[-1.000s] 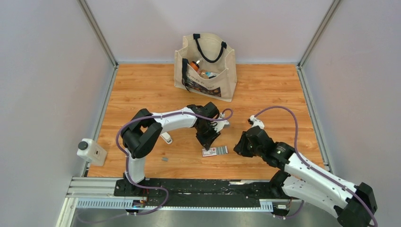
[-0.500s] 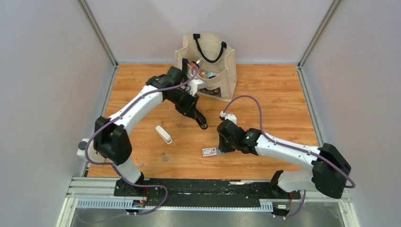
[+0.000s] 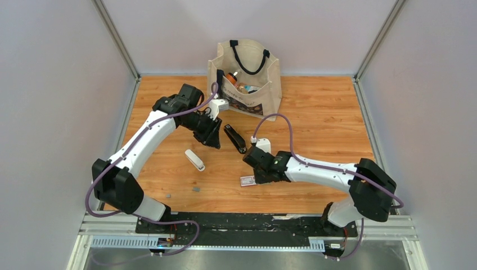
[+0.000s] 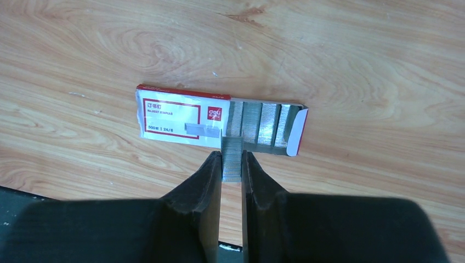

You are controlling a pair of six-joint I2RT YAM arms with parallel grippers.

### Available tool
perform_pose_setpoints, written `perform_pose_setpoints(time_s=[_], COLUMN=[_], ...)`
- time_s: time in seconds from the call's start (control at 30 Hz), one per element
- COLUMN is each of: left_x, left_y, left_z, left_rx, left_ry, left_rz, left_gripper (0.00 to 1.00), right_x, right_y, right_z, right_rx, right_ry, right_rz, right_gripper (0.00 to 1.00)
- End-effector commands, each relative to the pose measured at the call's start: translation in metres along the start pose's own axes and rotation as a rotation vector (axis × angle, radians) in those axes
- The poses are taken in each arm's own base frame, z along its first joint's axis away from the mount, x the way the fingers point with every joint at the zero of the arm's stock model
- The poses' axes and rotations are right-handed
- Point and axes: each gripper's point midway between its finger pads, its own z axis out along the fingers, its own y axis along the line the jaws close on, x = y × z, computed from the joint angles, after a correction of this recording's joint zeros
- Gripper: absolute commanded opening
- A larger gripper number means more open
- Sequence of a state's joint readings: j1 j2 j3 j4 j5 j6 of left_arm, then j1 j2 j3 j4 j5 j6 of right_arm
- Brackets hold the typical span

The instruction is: Unload the staples from the stapler

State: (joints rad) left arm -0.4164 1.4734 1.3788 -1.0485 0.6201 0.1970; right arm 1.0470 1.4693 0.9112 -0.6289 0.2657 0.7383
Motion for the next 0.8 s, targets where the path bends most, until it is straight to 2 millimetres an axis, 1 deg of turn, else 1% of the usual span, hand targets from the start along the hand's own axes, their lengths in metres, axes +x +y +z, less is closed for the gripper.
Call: perform_pose_setpoints(time_s=[0.0, 0.17, 0.4, 0.77], left_x=[-0.001, 0.001, 0.001, 0.003], left_y=[-0.005, -0.005, -0.006, -0.005], left_z=[-0.005, -0.003, -0.003, -0.001], left_rx=[0.016, 0.025, 0.026, 0.031], left_ry=[-0.016, -0.012, -0.011, -0.011], left_rz=[0.045, 0.044, 0.044, 0.046], left_gripper=[0.4, 0.4, 0.4, 0.4], right_x=[-0.001, 0.005, 0.006, 0.0], right_y=[0.001, 0.002, 0.002, 0.003], right_z=[0.001, 0.006, 0.013, 0.017], right_rx=[0.041, 0.07, 0.084, 0.099], right_ry=[-0.011, 0.009, 0.018, 0.004], right_rz=[0.032, 0.011, -0.004, -0.037], right_gripper=[0.09, 0.09, 0.1, 0.12])
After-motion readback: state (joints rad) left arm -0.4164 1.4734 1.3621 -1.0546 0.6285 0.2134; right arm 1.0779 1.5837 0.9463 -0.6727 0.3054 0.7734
